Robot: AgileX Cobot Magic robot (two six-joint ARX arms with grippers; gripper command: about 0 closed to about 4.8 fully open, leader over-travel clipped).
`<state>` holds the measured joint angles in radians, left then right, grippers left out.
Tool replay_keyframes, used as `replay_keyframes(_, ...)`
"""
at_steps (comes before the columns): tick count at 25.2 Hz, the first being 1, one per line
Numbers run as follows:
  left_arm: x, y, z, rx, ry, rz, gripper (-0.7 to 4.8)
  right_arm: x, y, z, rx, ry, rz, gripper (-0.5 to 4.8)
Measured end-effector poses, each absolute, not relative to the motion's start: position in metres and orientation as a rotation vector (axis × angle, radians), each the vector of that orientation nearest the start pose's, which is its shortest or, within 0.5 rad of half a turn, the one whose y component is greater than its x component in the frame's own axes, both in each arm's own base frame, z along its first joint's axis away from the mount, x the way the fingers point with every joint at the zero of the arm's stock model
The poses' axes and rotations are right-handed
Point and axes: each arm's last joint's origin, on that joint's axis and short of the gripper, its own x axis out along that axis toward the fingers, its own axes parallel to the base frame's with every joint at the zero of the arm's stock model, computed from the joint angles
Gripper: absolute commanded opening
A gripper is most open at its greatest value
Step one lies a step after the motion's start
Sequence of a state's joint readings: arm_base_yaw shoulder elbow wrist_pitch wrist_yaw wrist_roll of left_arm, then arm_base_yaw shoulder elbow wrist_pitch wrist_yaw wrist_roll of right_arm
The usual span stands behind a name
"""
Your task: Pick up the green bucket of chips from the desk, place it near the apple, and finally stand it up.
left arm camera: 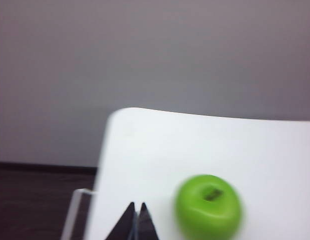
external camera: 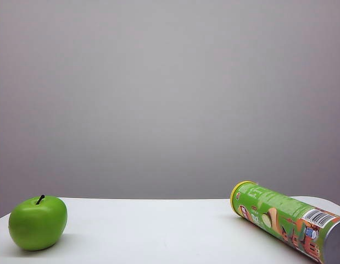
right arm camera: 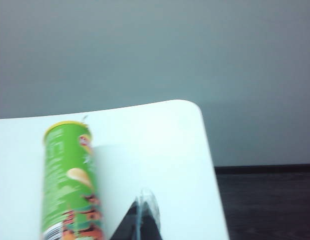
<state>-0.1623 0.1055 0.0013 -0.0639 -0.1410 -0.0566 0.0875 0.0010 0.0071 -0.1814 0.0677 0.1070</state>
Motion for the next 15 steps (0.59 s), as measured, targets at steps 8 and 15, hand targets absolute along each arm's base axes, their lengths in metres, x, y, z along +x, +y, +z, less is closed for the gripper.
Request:
replay_keyframes(8, 0.102, -0.011, 0.154, -0.025, 0.122, 0.02, -0.06, 0.096, 0.006, 0.148, 0.091, 0.174, -0.015, 0.0)
replay_keyframes(15, 0.103, 0.005, 0.153, -0.066, 0.123, 0.099, -0.05, 0.096, 0.006, 0.148, 0.092, 0.176, -0.006, 0.0)
